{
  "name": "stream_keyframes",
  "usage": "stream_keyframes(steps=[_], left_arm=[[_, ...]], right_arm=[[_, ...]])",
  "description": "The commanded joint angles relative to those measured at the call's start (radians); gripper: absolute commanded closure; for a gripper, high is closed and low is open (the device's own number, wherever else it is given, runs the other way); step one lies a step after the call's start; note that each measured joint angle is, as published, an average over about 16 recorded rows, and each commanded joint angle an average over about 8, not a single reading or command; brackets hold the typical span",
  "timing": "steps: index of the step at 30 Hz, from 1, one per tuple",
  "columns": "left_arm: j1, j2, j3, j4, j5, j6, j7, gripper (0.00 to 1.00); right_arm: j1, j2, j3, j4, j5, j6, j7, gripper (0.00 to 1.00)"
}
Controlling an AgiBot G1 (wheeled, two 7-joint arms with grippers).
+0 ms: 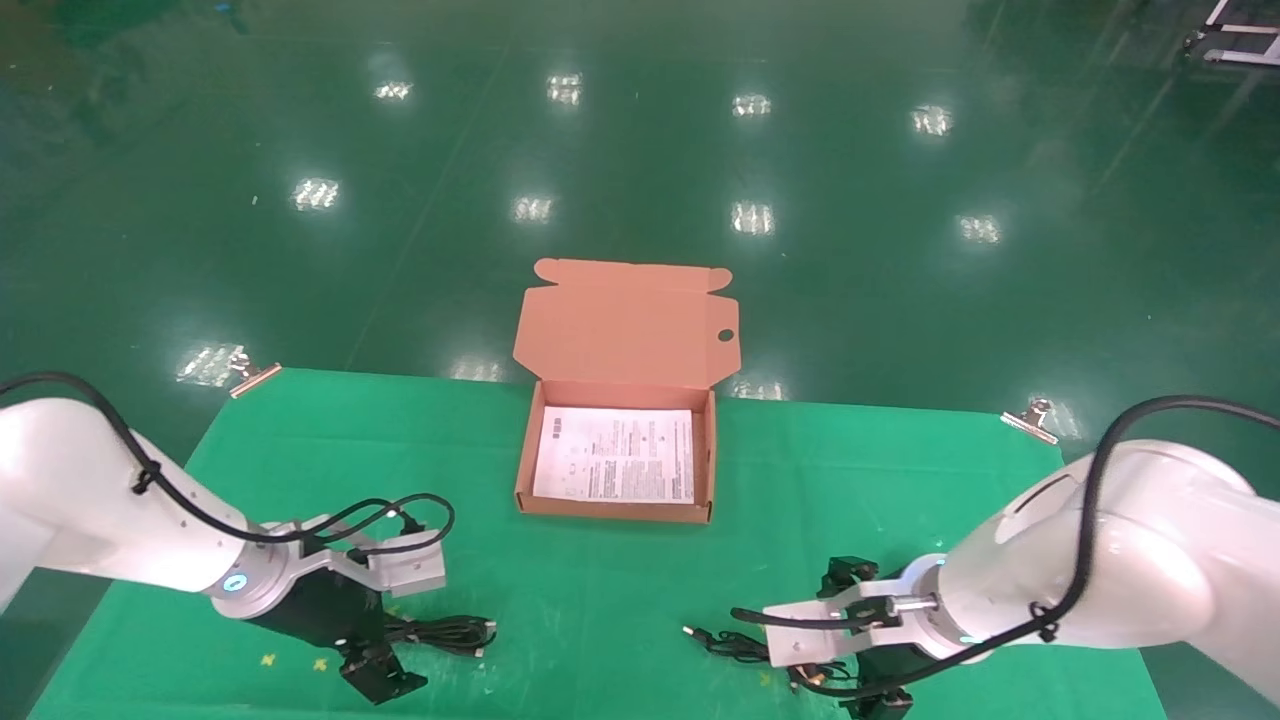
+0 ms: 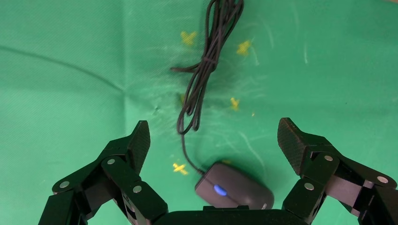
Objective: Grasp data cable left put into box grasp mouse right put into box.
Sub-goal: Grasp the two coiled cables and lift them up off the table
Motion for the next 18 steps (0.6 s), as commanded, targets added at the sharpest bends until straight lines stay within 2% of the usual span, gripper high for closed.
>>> stream_keyframes(steps=[1, 17, 18], left_arm=[[-0.011, 0.014, -0.002, 0.048, -0.003, -0.011, 0.018, 0.0], [-0.064, 0.077, -0.009, 0.283, -0.013, -0.069, 0.152, 0.0], [-0.065, 0.078, -0.008, 0.291, -0.013, -0.072, 0.157, 0.0]], right_arm=[[-0.006, -0.013, 0.0, -0.021, -0.002, 0.013, -0.008, 0.0], [-0.064, -0.079, 0.003, -0.167, 0.041, 0.075, -0.081, 0.0], [-0.067, -0.082, 0.003, -0.176, 0.043, 0.077, -0.085, 0.03]])
